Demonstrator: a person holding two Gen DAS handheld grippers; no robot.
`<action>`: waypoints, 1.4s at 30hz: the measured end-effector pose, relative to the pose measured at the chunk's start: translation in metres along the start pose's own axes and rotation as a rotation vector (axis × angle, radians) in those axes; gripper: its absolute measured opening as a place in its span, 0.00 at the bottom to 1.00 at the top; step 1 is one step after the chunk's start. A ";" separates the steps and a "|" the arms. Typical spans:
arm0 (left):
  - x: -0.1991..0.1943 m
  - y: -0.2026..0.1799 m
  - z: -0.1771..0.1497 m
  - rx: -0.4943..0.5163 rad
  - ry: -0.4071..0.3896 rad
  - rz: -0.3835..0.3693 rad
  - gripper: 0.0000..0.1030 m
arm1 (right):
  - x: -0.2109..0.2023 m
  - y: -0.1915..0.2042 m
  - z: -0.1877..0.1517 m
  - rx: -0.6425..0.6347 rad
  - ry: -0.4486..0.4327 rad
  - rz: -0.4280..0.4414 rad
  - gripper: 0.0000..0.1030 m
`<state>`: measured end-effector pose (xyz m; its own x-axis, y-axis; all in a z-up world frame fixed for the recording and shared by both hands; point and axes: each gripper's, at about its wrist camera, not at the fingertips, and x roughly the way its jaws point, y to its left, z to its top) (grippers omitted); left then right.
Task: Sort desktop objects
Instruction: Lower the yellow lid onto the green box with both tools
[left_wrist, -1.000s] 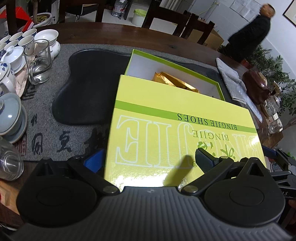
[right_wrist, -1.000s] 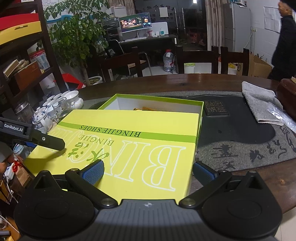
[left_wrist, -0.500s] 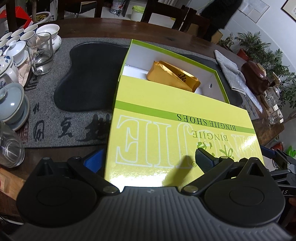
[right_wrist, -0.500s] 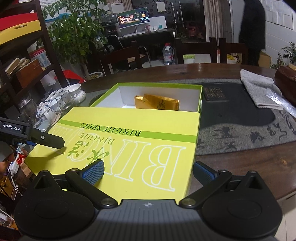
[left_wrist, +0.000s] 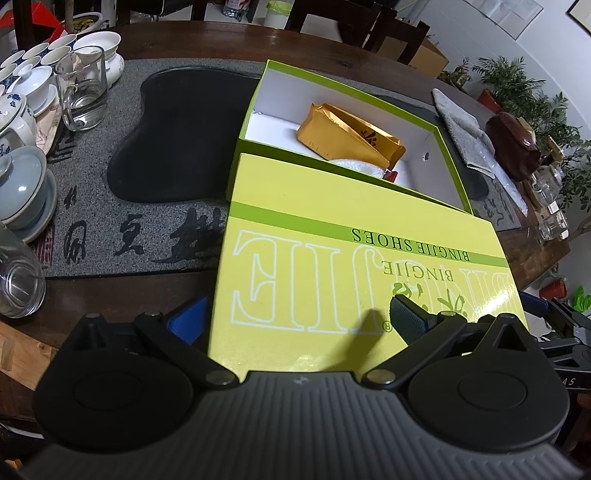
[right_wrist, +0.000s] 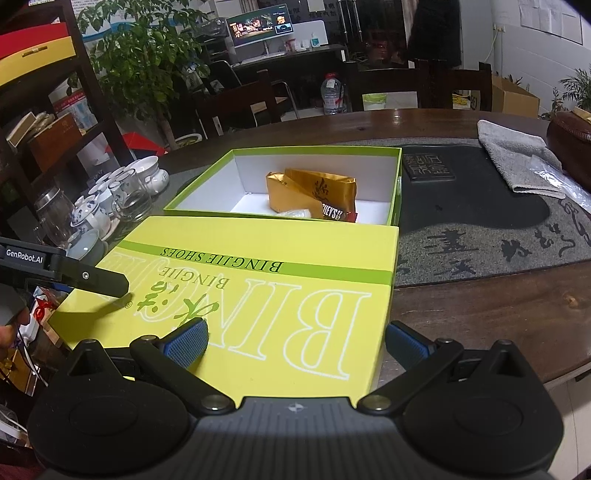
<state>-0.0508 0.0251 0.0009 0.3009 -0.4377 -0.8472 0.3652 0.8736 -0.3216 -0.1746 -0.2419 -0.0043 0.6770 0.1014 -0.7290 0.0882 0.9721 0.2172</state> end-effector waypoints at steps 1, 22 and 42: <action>0.001 0.000 0.000 -0.001 0.002 0.001 0.99 | 0.001 0.000 0.000 0.000 0.001 0.000 1.00; -0.004 -0.011 0.010 0.031 -0.021 0.006 0.99 | -0.008 -0.004 0.004 0.028 -0.031 -0.001 1.00; -0.015 -0.025 0.056 0.050 -0.141 0.005 0.99 | -0.012 -0.009 0.051 0.000 -0.142 -0.005 1.00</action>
<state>-0.0146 -0.0024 0.0451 0.4219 -0.4620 -0.7801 0.4062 0.8656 -0.2930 -0.1466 -0.2627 0.0357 0.7734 0.0659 -0.6305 0.0914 0.9726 0.2137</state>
